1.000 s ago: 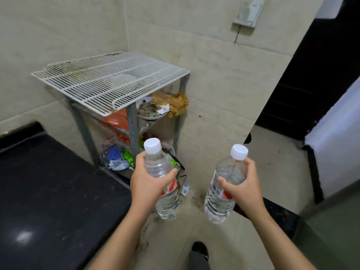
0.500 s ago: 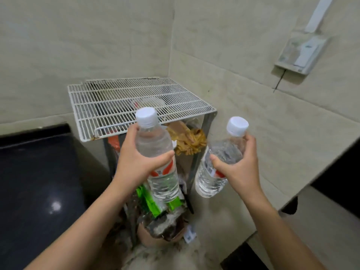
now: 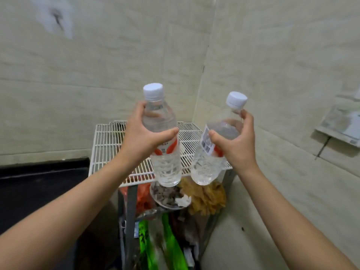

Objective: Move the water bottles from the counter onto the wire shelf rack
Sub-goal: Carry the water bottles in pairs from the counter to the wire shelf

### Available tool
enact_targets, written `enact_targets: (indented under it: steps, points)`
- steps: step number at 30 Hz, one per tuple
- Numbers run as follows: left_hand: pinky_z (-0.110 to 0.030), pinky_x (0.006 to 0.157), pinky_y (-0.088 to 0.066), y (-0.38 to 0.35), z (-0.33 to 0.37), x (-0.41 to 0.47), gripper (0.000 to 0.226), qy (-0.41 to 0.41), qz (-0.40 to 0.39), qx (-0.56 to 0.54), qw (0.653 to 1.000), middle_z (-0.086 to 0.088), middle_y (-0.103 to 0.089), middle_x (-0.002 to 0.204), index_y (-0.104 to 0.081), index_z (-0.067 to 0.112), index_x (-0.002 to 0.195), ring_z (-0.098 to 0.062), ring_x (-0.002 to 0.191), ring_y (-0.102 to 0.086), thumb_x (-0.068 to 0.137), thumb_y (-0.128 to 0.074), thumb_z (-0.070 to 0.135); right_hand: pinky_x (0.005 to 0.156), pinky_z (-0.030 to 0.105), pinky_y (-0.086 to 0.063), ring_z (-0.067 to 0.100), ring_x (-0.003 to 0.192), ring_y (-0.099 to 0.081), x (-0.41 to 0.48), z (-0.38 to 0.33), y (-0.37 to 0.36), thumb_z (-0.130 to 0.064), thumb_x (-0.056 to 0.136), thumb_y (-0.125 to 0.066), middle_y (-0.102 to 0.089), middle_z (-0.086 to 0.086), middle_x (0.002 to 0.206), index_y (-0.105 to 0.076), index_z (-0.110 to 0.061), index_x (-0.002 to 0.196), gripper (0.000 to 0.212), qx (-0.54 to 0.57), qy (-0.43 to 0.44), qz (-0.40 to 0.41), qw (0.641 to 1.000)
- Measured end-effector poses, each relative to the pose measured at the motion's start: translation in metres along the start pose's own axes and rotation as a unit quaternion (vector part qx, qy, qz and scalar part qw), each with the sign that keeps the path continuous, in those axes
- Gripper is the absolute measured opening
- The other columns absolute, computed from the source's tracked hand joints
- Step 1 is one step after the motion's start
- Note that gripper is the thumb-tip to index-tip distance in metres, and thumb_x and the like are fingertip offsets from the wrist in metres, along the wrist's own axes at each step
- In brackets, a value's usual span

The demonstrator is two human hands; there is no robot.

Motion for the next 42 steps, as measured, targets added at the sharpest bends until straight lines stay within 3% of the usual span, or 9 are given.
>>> enact_targets:
  steps: [6,11,16,20,22,26,33,39,42]
  points:
    - [-0.030,0.077,-0.050,-0.024,-0.069,0.092,0.063,0.050,-0.017,-0.001,0.999,0.013,-0.057,0.097,-0.045,0.027,0.110,-0.005,0.090,-0.057,0.058,-0.080,0.027,0.084,0.039,-0.053,0.007,0.086,-0.058,0.093,0.062,-0.048,-0.020,0.063,-0.079,-0.052,-0.007,0.095,-0.036,-0.033,0.112,0.067,-0.016,-0.065,-0.029,0.997]
    - [-0.040,0.085,-0.052,-0.039,-0.131,0.154,0.070,0.074,0.009,0.012,0.997,0.005,-0.058,0.101,-0.044,0.023,0.117,-0.017,0.095,-0.060,0.057,-0.079,0.031,0.084,0.047,-0.052,0.016,0.085,-0.059,0.150,0.116,-0.086,-0.024,0.063,-0.078,-0.053,-0.004,0.091,-0.035,-0.034,0.109,0.063,-0.042,-0.107,-0.028,0.993]
    - [-0.035,0.084,-0.049,-0.059,-0.174,0.208,0.070,0.077,0.019,0.047,0.996,0.005,-0.055,0.100,-0.042,0.023,0.115,-0.017,0.093,-0.056,0.058,-0.082,0.031,0.084,0.045,-0.052,0.018,0.085,-0.061,0.192,0.162,-0.115,-0.026,0.062,-0.079,-0.057,-0.003,0.090,-0.033,-0.034,0.110,0.067,-0.074,-0.126,-0.030,0.989]
    - [-0.028,0.075,-0.044,-0.077,-0.204,0.242,0.063,0.072,0.012,0.091,0.993,0.017,-0.052,0.085,-0.037,0.035,0.101,-0.013,0.084,-0.053,0.056,-0.081,0.035,0.087,0.047,-0.050,0.028,0.090,-0.062,0.225,0.199,-0.128,-0.021,0.061,-0.075,-0.062,0.005,0.095,-0.035,-0.028,0.115,0.067,-0.048,-0.184,0.039,0.981]
    - [-0.028,0.072,-0.045,-0.089,-0.218,0.257,0.064,0.069,0.000,0.114,0.991,0.026,-0.048,0.080,-0.034,0.040,0.100,-0.012,0.080,-0.054,0.055,-0.080,0.039,0.083,0.041,-0.051,0.024,0.085,-0.062,0.243,0.216,-0.134,-0.019,0.061,-0.074,-0.060,-0.004,0.083,-0.036,-0.030,0.110,0.063,-0.047,-0.183,0.052,0.981]
    - [-0.028,0.073,-0.044,-0.113,-0.241,0.289,0.066,0.082,0.001,0.134,0.988,0.015,-0.055,0.093,-0.035,0.041,0.102,-0.011,0.084,-0.055,0.053,-0.079,0.044,0.071,0.026,-0.045,0.009,0.077,-0.058,0.279,0.244,-0.152,-0.015,0.063,-0.078,-0.052,-0.015,0.083,-0.036,-0.025,0.118,0.070,-0.039,-0.156,0.019,0.987]
    - [-0.033,0.081,-0.049,-0.148,-0.282,0.324,0.075,0.104,0.025,0.145,0.984,0.002,-0.062,0.115,-0.042,0.027,0.120,-0.017,0.096,-0.059,0.055,-0.076,0.047,0.095,0.044,-0.047,0.022,0.108,-0.055,0.308,0.311,-0.169,-0.023,0.064,-0.080,-0.052,0.003,0.120,-0.034,-0.028,0.127,0.078,-0.038,-0.176,-0.051,0.982]
    - [-0.032,0.075,-0.047,-0.149,-0.278,0.337,0.087,0.108,-0.020,0.169,0.979,0.012,-0.053,0.102,-0.038,0.030,0.124,-0.013,0.089,-0.054,0.046,-0.067,0.058,0.091,0.031,-0.042,0.016,0.115,-0.046,0.318,0.306,-0.159,-0.022,0.064,-0.080,-0.042,0.005,0.136,-0.028,-0.026,0.134,0.087,-0.031,-0.157,-0.098,0.982]
    - [-0.030,0.071,-0.044,-0.155,-0.275,0.333,0.088,0.117,-0.029,0.183,0.976,0.011,-0.051,0.104,-0.037,0.029,0.126,-0.012,0.088,-0.051,0.049,-0.070,0.057,0.097,0.037,-0.041,0.021,0.121,-0.044,0.311,0.307,-0.156,-0.024,0.064,-0.080,-0.039,0.004,0.140,-0.025,-0.030,0.135,0.089,-0.030,-0.171,-0.102,0.979]
Point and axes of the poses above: each hand's wrist, its own x-axis towards the middle knuckle, its own y-axis out of the back of the hand, z = x × y, the point moved 3 cm from there along x, towards the middle knuckle
